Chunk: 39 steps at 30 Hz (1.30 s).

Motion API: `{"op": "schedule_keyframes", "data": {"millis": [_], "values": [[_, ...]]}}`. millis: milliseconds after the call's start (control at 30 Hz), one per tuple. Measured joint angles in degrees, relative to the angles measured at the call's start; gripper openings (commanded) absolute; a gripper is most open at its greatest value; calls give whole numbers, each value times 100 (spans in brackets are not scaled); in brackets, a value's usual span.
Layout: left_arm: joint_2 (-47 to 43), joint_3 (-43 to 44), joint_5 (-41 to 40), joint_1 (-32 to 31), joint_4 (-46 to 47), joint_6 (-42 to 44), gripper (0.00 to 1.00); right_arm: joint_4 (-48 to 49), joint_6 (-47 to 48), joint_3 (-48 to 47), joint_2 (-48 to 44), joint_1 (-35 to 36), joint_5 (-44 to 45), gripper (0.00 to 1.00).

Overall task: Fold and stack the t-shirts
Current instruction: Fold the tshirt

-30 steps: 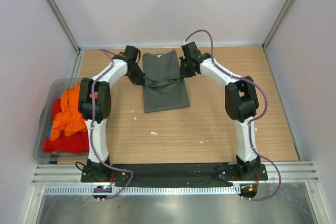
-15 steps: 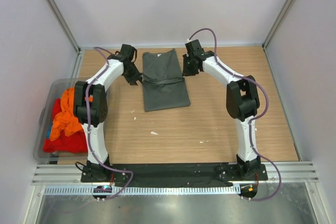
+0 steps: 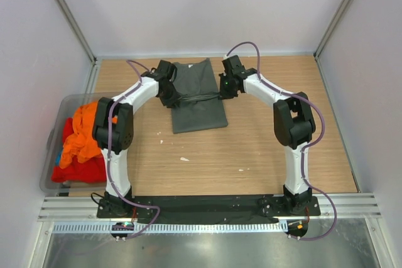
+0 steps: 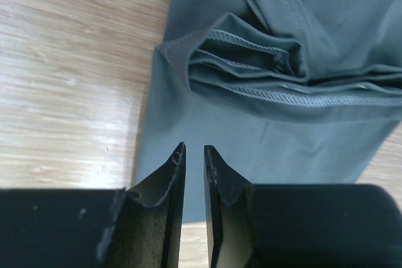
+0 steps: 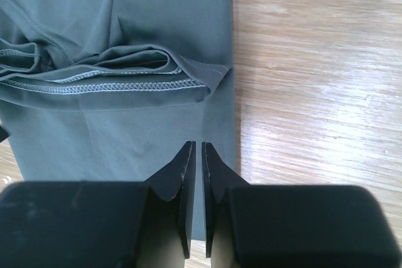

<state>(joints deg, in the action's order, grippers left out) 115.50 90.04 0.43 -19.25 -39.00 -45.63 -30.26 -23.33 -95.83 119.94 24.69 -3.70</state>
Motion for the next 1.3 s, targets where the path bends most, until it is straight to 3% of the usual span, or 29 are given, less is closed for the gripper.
{"op": "schedule_keyframes", "data": {"millis": [200,600,900,1200,1300], "values": [[442,127,-138,24,39,4,18,201,-17,-63,138,0,-22,13],[1093,1294,-520,142,-72,114,18,72,57,-1351,1217,-59,129,13],[1368,1530,-535,365,-92,114,18,68,92,-1882,1294,-146,149,14],[1281,1528,-485,363,-251,258,32,9,66,-1335,1082,-157,42,18],[1045,1495,-485,363,-411,354,39,-96,35,-890,780,-157,-17,26]]}}
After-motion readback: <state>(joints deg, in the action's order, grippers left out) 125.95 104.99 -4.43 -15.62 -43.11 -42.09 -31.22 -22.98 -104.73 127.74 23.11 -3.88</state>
